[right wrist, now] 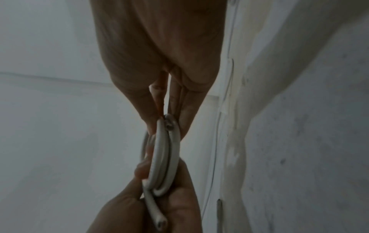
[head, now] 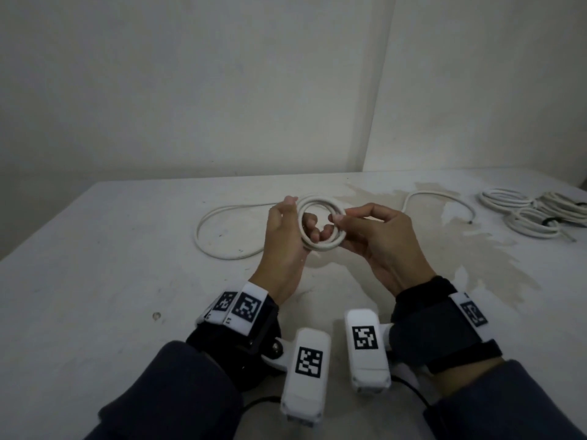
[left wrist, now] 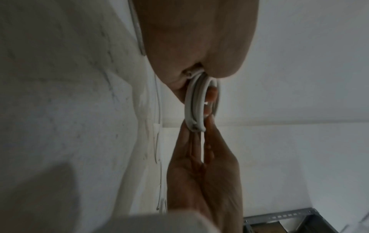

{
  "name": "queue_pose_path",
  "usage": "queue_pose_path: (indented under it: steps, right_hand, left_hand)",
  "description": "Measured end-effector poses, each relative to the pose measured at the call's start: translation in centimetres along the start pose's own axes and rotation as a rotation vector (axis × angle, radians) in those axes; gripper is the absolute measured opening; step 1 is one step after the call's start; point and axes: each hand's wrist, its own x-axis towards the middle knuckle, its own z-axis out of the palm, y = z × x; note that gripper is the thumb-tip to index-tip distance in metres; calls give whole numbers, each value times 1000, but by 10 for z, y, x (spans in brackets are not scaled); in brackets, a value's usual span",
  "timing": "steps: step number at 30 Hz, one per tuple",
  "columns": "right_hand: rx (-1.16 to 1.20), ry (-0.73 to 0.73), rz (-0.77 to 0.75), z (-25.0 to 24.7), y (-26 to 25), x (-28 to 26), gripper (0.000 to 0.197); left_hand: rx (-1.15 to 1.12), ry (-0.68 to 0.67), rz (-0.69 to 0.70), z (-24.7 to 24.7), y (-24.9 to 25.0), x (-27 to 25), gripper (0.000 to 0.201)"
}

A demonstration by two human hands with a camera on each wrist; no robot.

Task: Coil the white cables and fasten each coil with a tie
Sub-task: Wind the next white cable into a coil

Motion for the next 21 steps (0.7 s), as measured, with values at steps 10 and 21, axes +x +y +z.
queue_pose_path:
  steps: [10, 21]
  right_hand:
    - [-1, -205, 108, 6, 2, -4, 28]
    - [-411, -244, 116, -4, -10, -6, 32]
  left_hand:
    - [-140, 125, -181, -9, 12, 0, 38]
    - [226, 193, -43, 1, 16, -8, 37]
